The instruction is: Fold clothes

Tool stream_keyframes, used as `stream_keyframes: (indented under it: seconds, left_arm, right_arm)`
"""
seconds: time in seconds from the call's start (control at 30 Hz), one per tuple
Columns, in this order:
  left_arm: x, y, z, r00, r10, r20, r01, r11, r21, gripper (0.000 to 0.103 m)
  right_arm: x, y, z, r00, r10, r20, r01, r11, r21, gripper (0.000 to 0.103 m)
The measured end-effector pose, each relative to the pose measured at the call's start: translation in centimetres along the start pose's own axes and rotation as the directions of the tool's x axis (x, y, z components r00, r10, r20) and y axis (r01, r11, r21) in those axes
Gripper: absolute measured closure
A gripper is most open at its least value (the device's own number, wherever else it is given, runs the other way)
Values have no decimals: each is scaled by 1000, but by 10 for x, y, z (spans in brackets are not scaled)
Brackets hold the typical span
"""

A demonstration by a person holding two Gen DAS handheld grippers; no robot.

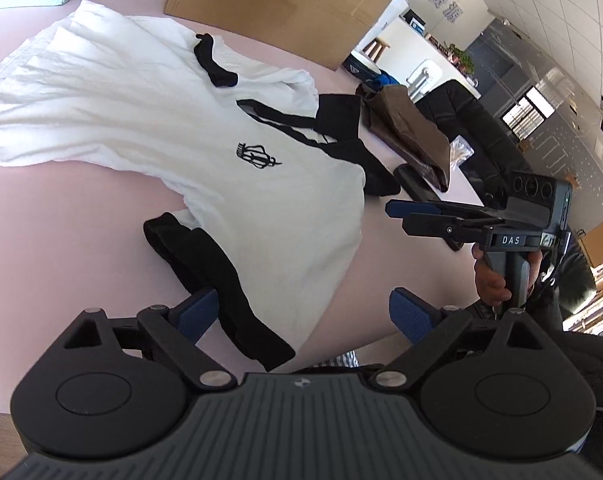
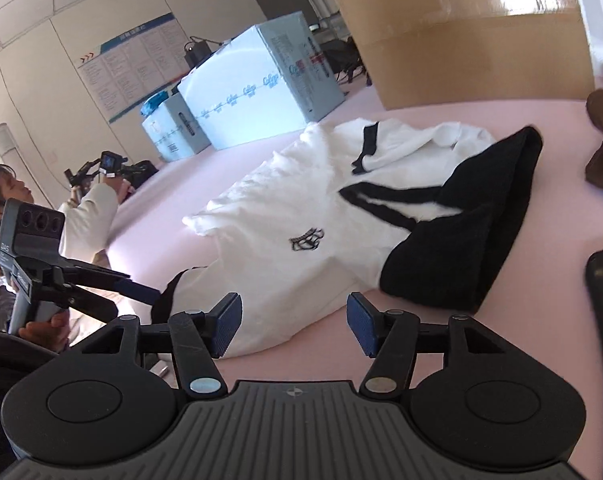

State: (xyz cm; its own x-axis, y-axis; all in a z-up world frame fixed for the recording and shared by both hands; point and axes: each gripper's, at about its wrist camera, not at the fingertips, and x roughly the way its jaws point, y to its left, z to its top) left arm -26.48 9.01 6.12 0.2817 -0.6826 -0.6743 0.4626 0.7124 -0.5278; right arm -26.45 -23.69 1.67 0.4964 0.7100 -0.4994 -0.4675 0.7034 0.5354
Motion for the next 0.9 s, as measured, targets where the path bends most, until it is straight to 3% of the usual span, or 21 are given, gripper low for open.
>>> stream_keyframes:
  seconds: [0.1,0.13,0.17,0.2,0.23,0.27,0.3,0.43,0.53,0.7,0.73,0.8,0.83,0.87,0.9]
  left_arm:
    - [9,-1,-3,999,-18,-28,17,1000,-11,21]
    - [9,-3,-3,999,-15,-29,15,1000,-1,26]
    - [9,-7,-4,1000,2,-29,-1,1000,20,38]
    - [8,-9,-5,999,15,-30,-14,999,33,62]
    - [7,-11,-6,998,44,-38,-42,998,48,76]
    - [6,-12,-5,997,65,-38,-63,997,45,96]
    - [4,-12,-5,996,84,-38,-82,996,40,99]
    - [-23,-12,-2,995,92,33,-94,994,49,99]
    - [-38,-14,-1,991,105,78,-110,992,61,99]
    - [-14,-4,-7,991,123,-62,-119,991,66,98]
    - [-11,-3,-9,989,128,-74,-122,990,74,98]
    - [-11,-2,-10,988,131,-79,-125,989,80,90]
    - [-13,-1,-10,989,129,-73,-123,989,78,85]
    - [-18,0,-10,990,134,-48,-130,989,76,70]
    - [-22,1,-10,989,144,-25,-142,987,75,48]
  right_arm:
    - [23,-4,-3,1000,-7,-30,9,997,81,49]
    - [27,-4,-4,999,-5,-36,9,996,94,55]
    - [30,-1,-7,999,0,-53,6,994,106,76]
    - [35,2,-8,996,3,-84,6,995,100,87]
    - [37,6,-9,995,-3,-102,12,996,90,94]
    - [35,9,-12,996,-16,-93,24,996,81,96]
    - [33,13,-12,996,-24,-81,29,997,70,97]
    - [13,25,-10,1000,-1,-21,2,999,54,99]
    - [7,31,-9,997,65,-34,-63,997,54,101]
    - [31,33,-21,990,-45,-132,41,999,-28,98]
    - [31,33,-21,990,-24,-137,20,999,-31,95]
    - [31,32,-21,981,77,-177,-77,997,4,66]
    - [31,33,-21,976,117,-182,-116,993,19,43]
    - [29,41,-22,984,87,-158,-93,995,-32,40]
    - [27,49,-23,990,58,-132,-69,994,-82,40]
